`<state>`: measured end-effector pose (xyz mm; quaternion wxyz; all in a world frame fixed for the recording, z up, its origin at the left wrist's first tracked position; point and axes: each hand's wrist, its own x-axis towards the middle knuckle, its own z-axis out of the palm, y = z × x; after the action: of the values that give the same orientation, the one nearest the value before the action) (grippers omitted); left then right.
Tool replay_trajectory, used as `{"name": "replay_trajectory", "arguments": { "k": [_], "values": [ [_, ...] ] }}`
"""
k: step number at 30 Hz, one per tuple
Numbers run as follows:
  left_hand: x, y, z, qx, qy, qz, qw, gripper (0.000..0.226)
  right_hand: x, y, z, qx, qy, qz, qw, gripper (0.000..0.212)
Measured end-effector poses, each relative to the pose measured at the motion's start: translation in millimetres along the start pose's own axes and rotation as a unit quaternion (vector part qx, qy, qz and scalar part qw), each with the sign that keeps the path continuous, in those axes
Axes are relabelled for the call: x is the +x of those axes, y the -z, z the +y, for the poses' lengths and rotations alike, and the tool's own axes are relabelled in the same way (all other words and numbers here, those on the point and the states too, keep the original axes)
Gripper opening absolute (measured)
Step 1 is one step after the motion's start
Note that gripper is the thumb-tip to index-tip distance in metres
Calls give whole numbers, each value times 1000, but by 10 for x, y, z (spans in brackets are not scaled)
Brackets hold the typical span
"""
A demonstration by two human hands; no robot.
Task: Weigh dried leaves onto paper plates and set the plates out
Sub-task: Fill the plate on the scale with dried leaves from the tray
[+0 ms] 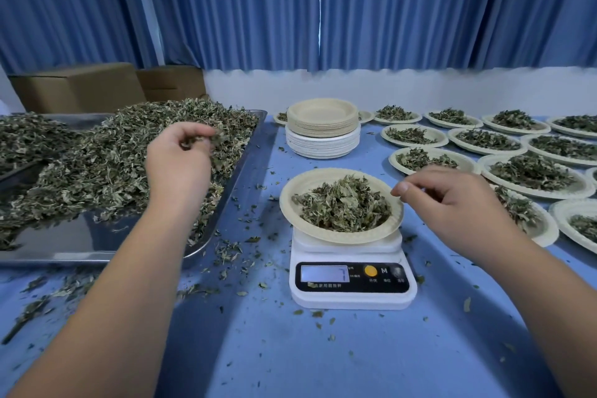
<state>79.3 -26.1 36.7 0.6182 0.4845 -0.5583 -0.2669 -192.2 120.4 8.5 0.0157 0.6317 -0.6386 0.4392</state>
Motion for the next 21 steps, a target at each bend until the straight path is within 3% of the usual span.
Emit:
{"name": "replay_trajectory", "arguments": {
  "k": [5, 8, 15, 18, 21],
  "values": [
    [156, 181, -213, 232, 20, -79, 969, 20, 6, 8, -8, 1, -12, -6, 1000, 22],
    [97, 109, -238, 331, -22, -127, 935, 33, 4, 9, -9, -2, -26, 1, 1000, 20],
    [-287, -174, 4, 261, -174, -176, 933, 28, 8, -16, 29, -2, -106, 21, 994, 18],
    [-438, -291, 61, 234, -149, -200, 940, 31, 23, -49, 54, 16, -166, 10, 986, 17],
    [-495, -341, 22, 264, -56, -252, 929, 44, 35, -79, 60, 51, -232, -34, 971, 17]
  ]
}}
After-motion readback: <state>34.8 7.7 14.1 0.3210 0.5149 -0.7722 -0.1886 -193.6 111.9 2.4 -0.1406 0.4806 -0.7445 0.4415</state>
